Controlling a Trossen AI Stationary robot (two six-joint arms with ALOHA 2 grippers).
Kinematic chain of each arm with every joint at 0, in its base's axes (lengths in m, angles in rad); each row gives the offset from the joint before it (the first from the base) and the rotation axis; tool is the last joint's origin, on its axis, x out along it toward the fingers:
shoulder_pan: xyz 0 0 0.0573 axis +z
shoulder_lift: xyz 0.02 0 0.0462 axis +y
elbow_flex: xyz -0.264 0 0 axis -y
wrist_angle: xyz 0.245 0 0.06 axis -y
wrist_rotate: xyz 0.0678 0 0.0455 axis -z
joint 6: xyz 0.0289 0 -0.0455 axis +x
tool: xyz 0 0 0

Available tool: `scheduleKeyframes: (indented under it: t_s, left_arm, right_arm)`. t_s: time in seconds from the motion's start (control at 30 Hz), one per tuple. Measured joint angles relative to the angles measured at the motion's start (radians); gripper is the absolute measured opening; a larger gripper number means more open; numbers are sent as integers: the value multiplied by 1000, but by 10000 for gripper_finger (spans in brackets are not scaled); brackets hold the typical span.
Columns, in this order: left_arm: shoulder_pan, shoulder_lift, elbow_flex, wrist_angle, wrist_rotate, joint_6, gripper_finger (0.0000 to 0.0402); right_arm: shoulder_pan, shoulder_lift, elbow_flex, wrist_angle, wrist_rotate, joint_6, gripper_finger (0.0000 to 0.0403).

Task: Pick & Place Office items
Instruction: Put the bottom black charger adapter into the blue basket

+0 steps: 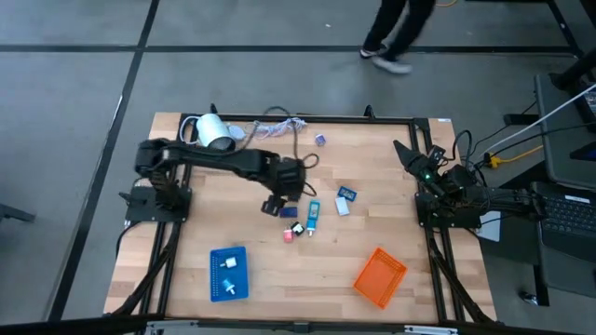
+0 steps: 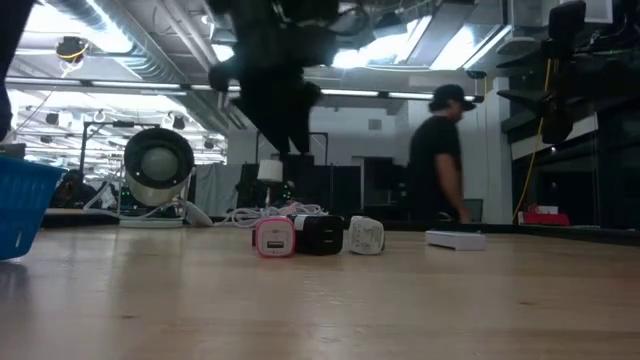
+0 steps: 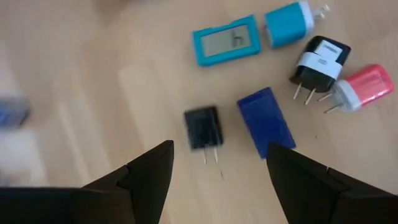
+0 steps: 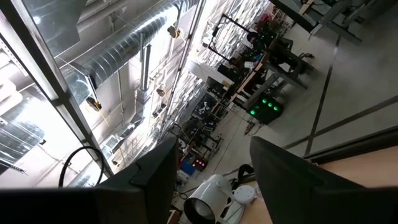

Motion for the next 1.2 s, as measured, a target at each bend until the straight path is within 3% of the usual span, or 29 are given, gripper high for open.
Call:
scheduleKeyframes:
  t_s: [0.2, 0.4, 0.9, 1.2]
  left_arm:
    - [-30, 127, 72, 7, 24, 138, 245]
    - [-77, 177, 94, 44, 79, 189, 220]
    - [-142, 227, 93, 48, 190, 120, 213]
    - [-149, 262, 93, 94, 183, 111, 210]
  right_arm:
    - [0, 0, 0, 0, -1, 0, 205]
    - [0, 0, 0, -1, 0, -4, 205]
    - [0, 0, 0, -5, -8, -3, 205]
    - [0, 0, 0, -6, -8, 0, 205]
